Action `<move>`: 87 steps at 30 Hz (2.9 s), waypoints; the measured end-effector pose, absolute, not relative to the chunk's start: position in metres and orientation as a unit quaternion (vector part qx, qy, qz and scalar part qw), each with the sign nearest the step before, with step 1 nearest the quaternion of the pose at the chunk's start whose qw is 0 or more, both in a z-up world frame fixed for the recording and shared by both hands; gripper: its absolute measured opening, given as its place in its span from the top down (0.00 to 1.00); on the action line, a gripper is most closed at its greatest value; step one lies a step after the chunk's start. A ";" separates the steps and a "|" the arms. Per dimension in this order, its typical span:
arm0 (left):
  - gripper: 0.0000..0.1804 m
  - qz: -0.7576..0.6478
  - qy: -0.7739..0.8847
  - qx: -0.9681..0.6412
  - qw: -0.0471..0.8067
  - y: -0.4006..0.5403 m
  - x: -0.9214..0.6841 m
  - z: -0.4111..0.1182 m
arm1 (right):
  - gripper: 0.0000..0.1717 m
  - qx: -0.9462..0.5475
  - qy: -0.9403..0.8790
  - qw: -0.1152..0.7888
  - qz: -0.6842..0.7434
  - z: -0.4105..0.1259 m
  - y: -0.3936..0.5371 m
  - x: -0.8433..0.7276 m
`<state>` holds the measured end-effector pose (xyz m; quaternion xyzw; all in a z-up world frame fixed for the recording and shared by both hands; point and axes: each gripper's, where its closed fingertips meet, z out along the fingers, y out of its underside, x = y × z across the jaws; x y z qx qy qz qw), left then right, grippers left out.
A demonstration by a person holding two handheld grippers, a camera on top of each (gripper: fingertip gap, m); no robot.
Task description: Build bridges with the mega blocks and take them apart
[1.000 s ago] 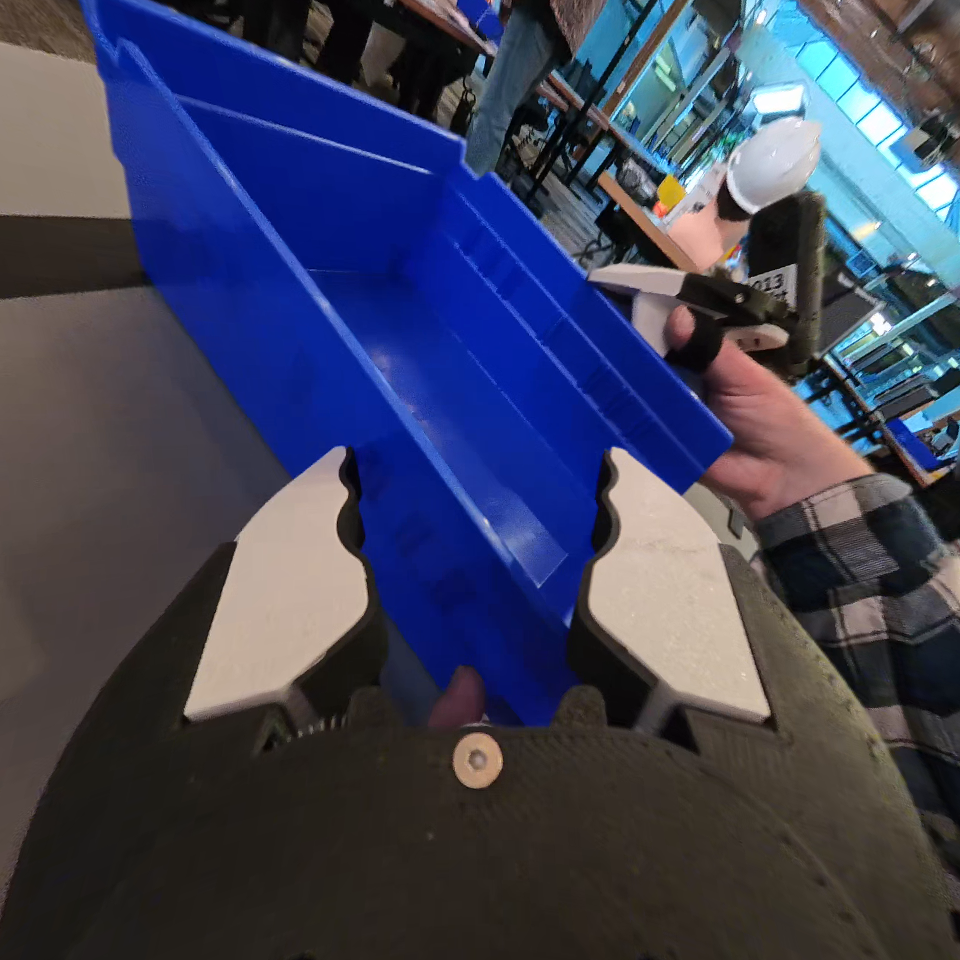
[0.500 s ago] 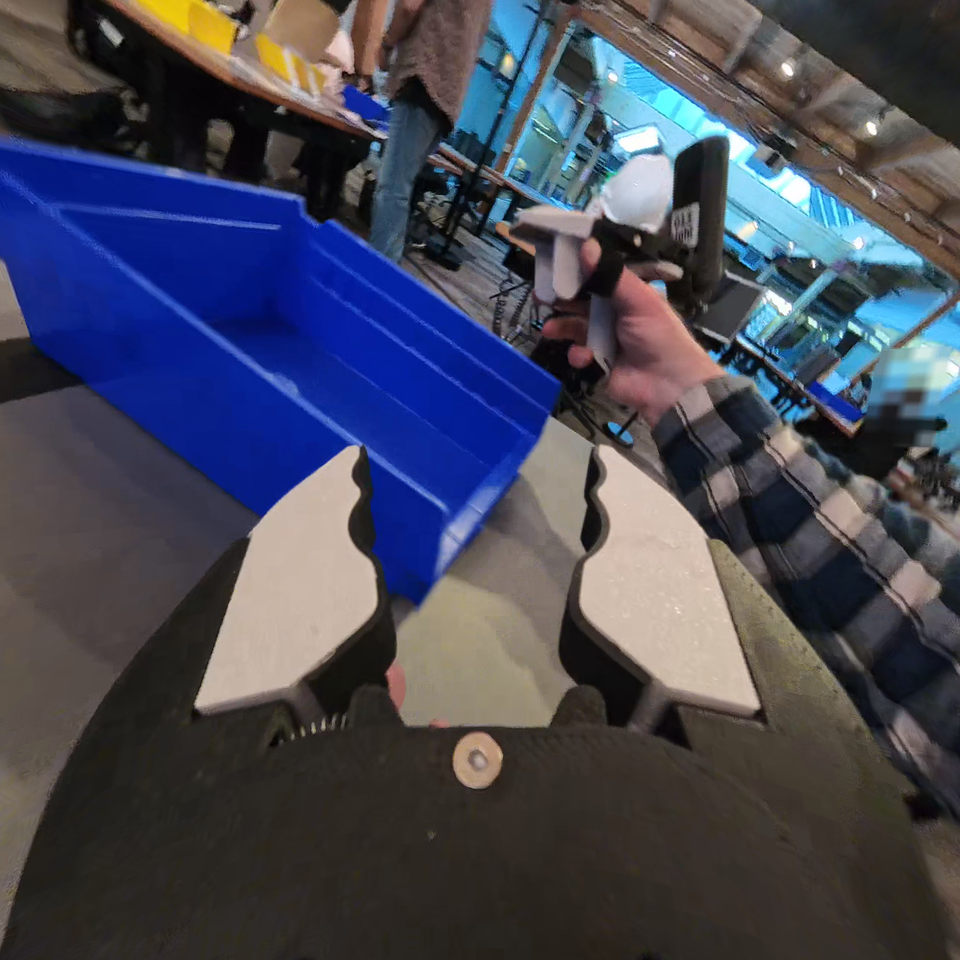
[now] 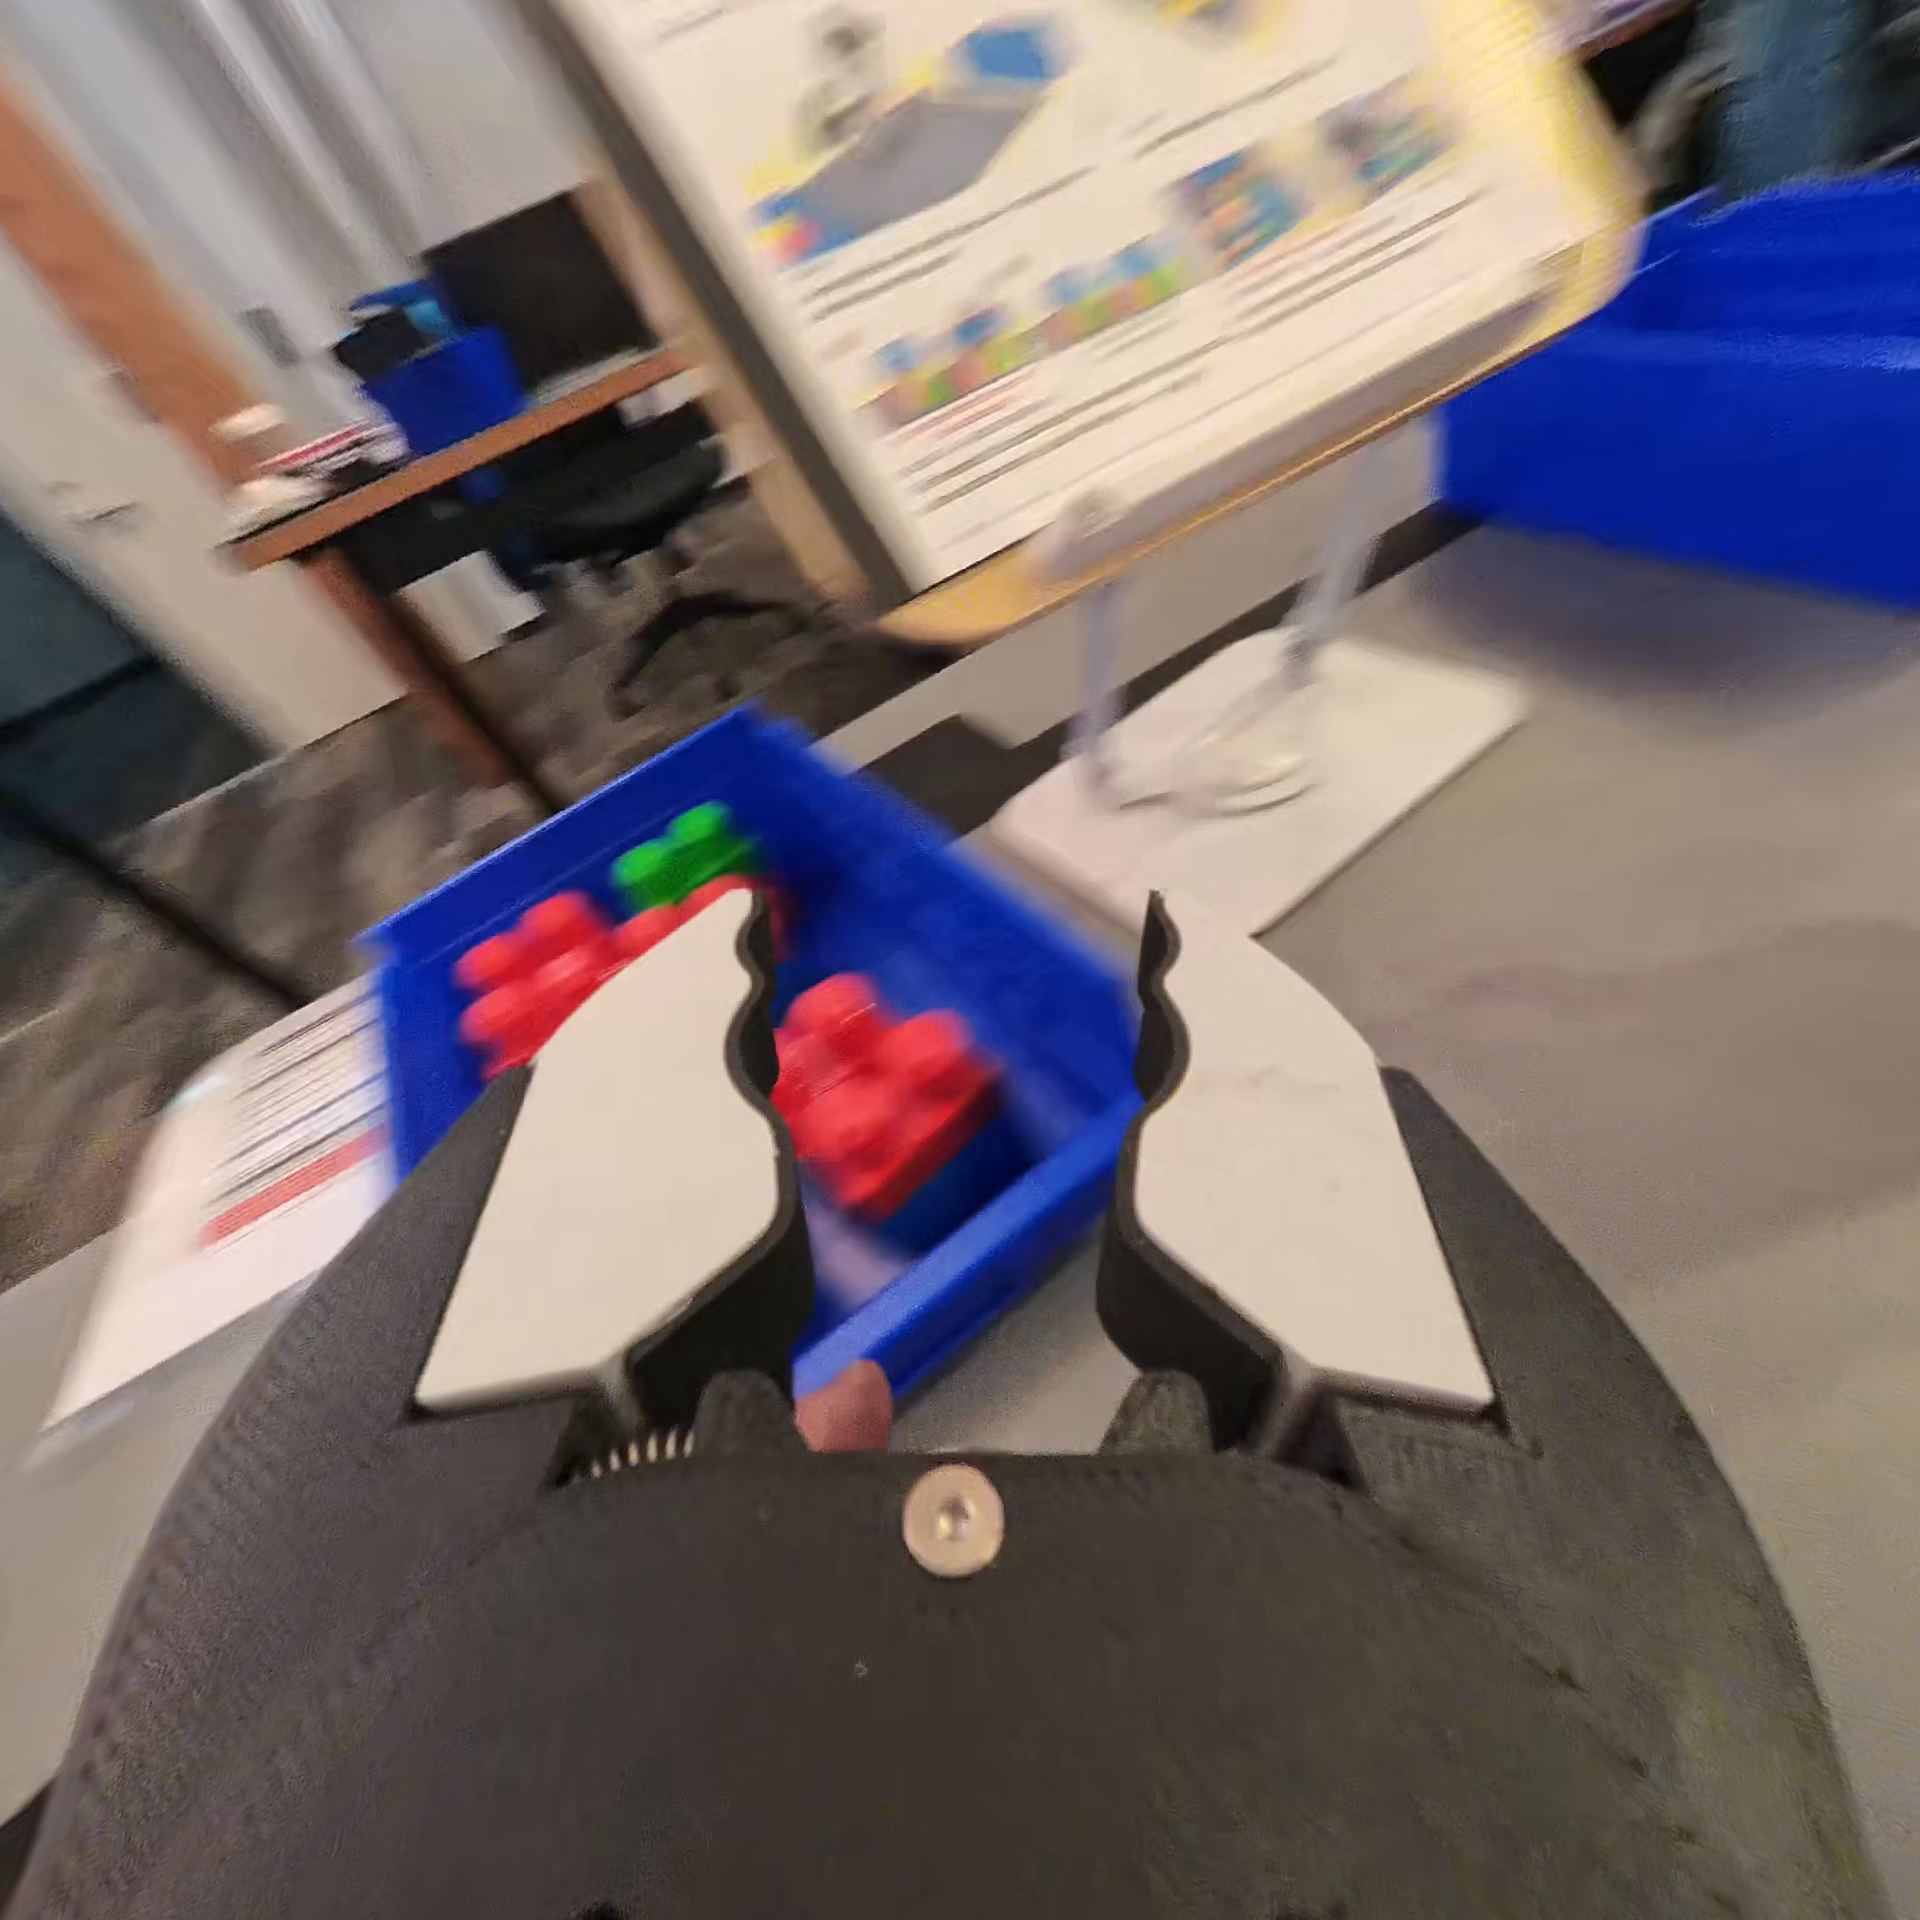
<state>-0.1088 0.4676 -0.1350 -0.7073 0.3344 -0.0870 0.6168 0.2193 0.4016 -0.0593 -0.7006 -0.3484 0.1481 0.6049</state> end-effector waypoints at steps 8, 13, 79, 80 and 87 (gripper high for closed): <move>0.64 -0.058 0.149 -0.809 0.565 0.541 -0.275 -0.188 | 0.86 -0.683 -0.387 0.586 0.201 -0.091 0.462 0.127; 0.78 -0.097 0.159 -0.832 0.522 0.559 -0.271 -0.218 | 0.86 -0.697 -0.380 0.550 0.259 -0.148 0.467 0.096; 0.71 -0.163 0.543 -0.676 0.471 0.455 -0.157 -0.167 | 0.90 -0.682 -0.430 0.534 0.252 -0.223 0.454 0.100; 0.70 -0.151 0.557 -0.676 0.458 0.464 -0.154 -0.170 | 0.90 -0.682 -0.431 0.535 0.252 -0.223 0.454 0.100; 0.70 -0.165 0.609 -0.684 0.365 0.505 -0.142 -0.202 | 0.90 -0.684 -0.431 0.530 0.254 -0.225 0.454 0.101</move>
